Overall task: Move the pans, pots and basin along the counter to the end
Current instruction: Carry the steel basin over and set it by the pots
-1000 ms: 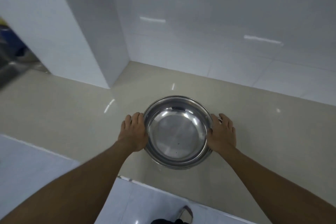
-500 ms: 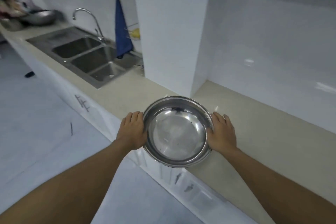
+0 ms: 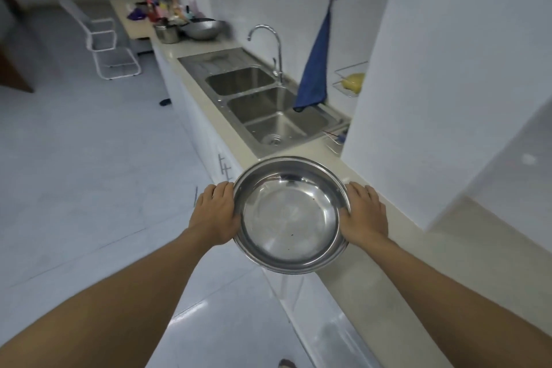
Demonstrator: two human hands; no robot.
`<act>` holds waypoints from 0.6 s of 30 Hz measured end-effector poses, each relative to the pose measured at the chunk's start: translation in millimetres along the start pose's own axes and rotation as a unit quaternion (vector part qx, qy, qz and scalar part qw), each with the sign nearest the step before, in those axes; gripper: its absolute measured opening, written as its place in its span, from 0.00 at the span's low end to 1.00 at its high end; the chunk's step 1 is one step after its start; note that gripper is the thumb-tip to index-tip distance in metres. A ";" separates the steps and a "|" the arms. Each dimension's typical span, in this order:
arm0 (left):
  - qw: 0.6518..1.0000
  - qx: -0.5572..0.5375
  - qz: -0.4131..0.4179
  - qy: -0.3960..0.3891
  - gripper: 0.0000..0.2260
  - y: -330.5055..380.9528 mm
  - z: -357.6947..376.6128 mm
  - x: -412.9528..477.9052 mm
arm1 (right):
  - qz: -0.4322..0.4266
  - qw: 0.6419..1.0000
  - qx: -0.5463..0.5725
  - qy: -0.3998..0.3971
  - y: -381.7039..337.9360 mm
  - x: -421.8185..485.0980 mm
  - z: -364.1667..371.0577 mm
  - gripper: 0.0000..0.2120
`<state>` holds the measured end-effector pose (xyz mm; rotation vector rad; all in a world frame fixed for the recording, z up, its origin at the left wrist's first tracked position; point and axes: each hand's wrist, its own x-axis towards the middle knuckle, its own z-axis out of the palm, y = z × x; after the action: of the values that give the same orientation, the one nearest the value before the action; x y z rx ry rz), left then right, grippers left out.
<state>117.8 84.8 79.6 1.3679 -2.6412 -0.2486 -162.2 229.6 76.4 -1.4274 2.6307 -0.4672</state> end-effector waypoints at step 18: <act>0.993 0.016 -0.113 0.031 0.22 -228.5 -52.7 118.0 | -0.115 0.992 0.024 -0.044 -233.4 197.2 88.2 0.24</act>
<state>243.0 -145.7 88.4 1.6590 -2.4509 -0.1871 -63.2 -72.5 77.1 -1.7036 2.3817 -0.4733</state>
